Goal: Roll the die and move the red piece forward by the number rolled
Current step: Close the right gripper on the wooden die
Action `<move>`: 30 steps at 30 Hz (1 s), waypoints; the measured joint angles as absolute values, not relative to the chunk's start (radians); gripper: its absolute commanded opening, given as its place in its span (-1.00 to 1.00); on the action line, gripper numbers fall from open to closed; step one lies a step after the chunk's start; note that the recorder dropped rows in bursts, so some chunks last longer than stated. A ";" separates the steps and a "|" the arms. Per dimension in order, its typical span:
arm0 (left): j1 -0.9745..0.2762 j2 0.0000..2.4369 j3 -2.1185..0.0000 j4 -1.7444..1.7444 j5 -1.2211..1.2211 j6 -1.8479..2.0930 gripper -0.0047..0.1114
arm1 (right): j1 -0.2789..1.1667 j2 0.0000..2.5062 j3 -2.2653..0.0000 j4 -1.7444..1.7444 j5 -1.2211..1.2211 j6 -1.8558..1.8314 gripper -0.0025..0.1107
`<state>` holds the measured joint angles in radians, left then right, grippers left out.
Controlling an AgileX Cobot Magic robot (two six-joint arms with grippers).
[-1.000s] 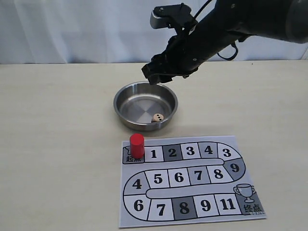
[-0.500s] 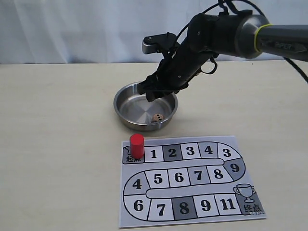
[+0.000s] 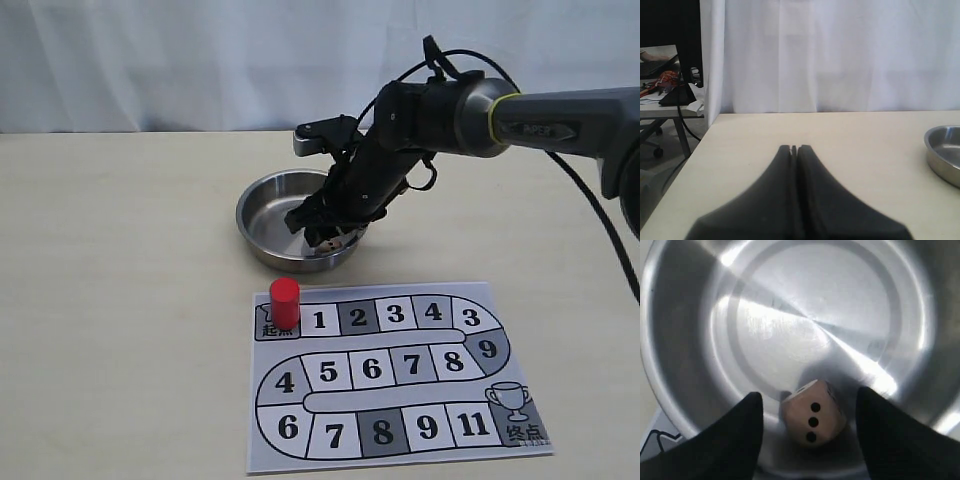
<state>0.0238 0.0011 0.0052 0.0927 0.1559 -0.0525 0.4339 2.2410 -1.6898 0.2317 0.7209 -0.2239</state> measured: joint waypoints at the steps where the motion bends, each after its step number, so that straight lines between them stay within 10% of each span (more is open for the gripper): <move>1: 0.024 0.001 0.005 0.093 0.156 -0.053 -0.92 | 0.434 2.245 -1.690 0.234 0.716 -0.224 -0.02; 30: 0.024 0.001 0.005 0.093 0.156 -0.053 -0.92 | 0.434 2.288 -1.694 0.284 0.689 -0.295 -0.02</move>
<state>0.0238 0.0011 0.0052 0.0927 0.1559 -0.0525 0.4339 2.2882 -1.6938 0.2842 0.6888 -0.2948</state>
